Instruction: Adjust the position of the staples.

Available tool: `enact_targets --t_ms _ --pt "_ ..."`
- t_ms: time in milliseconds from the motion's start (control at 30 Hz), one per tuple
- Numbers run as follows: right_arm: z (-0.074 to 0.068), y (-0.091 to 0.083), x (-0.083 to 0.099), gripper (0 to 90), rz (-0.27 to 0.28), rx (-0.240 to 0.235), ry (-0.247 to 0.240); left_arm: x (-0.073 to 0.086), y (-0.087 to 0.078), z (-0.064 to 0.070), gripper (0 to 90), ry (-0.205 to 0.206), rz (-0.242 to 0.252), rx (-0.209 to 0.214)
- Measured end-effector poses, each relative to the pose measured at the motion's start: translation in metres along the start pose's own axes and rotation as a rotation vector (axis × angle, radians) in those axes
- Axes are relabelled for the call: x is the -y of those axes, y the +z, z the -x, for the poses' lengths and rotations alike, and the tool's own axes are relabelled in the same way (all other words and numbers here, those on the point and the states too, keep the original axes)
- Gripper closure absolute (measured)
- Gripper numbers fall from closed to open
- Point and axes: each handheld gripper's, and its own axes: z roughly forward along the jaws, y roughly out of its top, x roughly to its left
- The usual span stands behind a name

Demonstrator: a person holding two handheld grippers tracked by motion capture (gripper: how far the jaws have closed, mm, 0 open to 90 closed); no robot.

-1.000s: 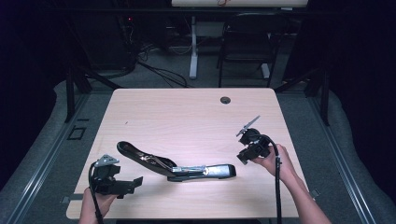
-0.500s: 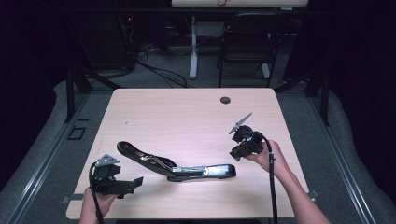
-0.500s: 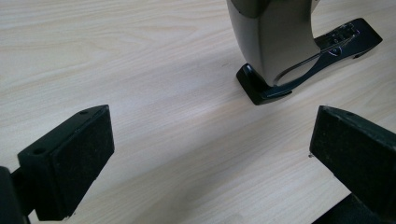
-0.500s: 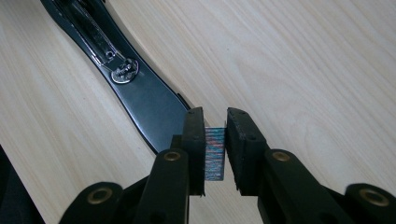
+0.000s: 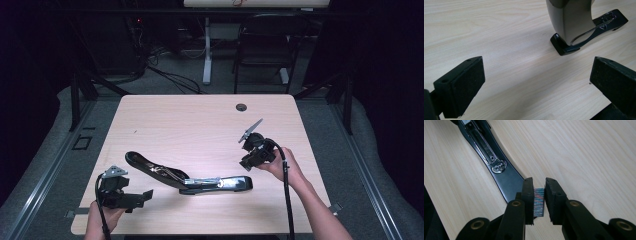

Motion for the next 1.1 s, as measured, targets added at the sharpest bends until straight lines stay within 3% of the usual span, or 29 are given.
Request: enact_targets --t_ms 1100 --pt "-0.021 0.016 -0.042 78.1 0.019 -0.069 -0.153 0.0 0.0 0.001 0.2 0.015 -0.007 0.013"
